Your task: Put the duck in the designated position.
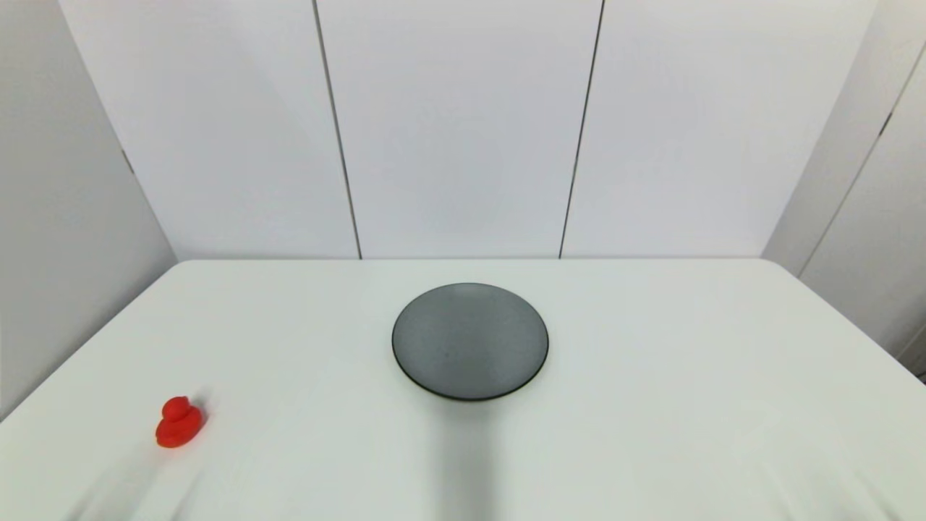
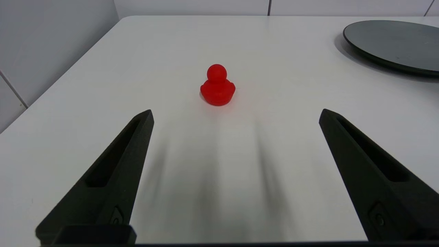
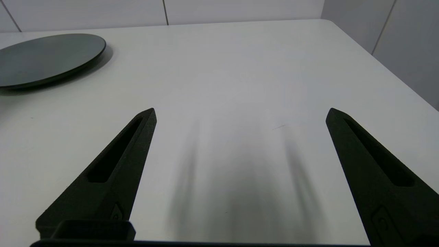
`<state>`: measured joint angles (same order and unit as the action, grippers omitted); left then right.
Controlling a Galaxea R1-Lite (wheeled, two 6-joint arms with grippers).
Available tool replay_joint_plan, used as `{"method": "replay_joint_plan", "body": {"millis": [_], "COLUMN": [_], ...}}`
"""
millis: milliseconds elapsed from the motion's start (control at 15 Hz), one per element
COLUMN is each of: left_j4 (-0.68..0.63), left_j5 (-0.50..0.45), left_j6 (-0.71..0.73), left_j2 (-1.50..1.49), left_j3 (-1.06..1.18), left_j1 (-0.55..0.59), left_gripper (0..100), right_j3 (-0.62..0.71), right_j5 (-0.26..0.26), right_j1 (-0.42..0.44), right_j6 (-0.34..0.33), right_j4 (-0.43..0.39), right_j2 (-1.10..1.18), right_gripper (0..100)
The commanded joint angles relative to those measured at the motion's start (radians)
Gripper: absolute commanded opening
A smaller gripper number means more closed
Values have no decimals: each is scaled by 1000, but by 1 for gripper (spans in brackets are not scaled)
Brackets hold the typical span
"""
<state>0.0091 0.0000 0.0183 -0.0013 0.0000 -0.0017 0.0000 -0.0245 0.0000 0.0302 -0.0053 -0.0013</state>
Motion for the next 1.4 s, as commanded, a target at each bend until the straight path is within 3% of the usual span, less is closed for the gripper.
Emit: {"method": "replay_joint_plan", "body": {"millis": [67,1400], "left_j4": [0,0], "left_j5": [0,0], "left_j6": [0,0], "left_j2": [-2,-2], "left_j3": [0,0], "left_j1": [0,0], "left_gripper": [100,100], "right_j3": [0,0], "right_j5": [0,-2], "right_j1": [0,0], "right_j6": [0,0], "right_j4": [-1,-1], "right_j2": [1,1], "right_gripper": [100,100]}}
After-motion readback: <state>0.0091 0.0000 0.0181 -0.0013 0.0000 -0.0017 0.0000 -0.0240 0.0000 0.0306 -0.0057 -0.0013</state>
